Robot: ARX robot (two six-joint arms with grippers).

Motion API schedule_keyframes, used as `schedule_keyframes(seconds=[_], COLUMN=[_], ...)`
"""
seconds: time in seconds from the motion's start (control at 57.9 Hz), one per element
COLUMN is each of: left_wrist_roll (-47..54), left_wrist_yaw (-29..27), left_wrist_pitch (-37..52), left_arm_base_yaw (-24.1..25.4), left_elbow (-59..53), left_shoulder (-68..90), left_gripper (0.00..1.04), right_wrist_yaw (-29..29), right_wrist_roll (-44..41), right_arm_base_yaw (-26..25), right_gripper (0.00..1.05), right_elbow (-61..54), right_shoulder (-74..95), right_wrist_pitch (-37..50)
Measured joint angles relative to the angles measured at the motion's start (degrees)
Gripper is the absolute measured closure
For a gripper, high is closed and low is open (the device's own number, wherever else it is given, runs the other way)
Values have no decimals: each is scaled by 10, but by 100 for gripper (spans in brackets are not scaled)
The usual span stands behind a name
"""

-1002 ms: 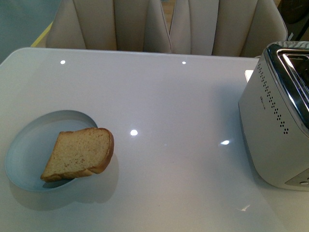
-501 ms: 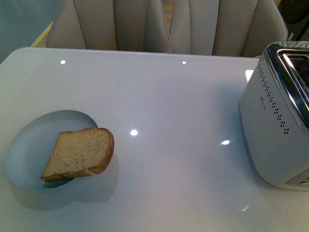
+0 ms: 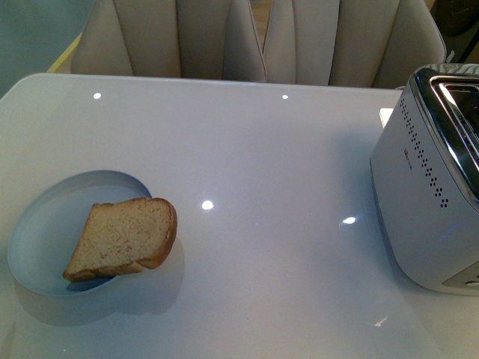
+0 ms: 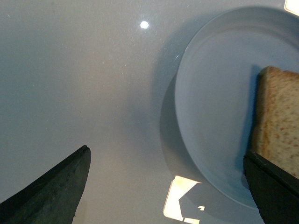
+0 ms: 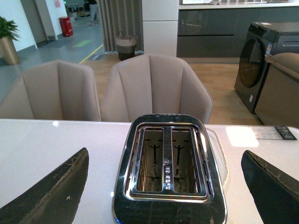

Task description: Left arm holds plate, right arm toasts bread

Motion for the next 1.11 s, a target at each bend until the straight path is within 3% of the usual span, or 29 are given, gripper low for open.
schedule_keyframes(seconds=[0.19,0.743,1.105], left_wrist_roll=[-18,-16,-33], left_wrist_yaw=[-23,-41,-41], left_wrist_pitch=[23,5,-3], left_arm_base_yaw=[-41,-87,-95], left_elbow=[55,116,120], left_shoulder=[103,161,167], left_gripper=[7,8,62], right_wrist_yaw=[0,0,0], right_wrist_roll=[0,0,0], right_arm_base_yaw=[0,0,0], right_gripper=[9,9,9], right_elbow=[0,0,0], right_shoulder=[0,0,0], right_wrist_pitch=[0,0,0])
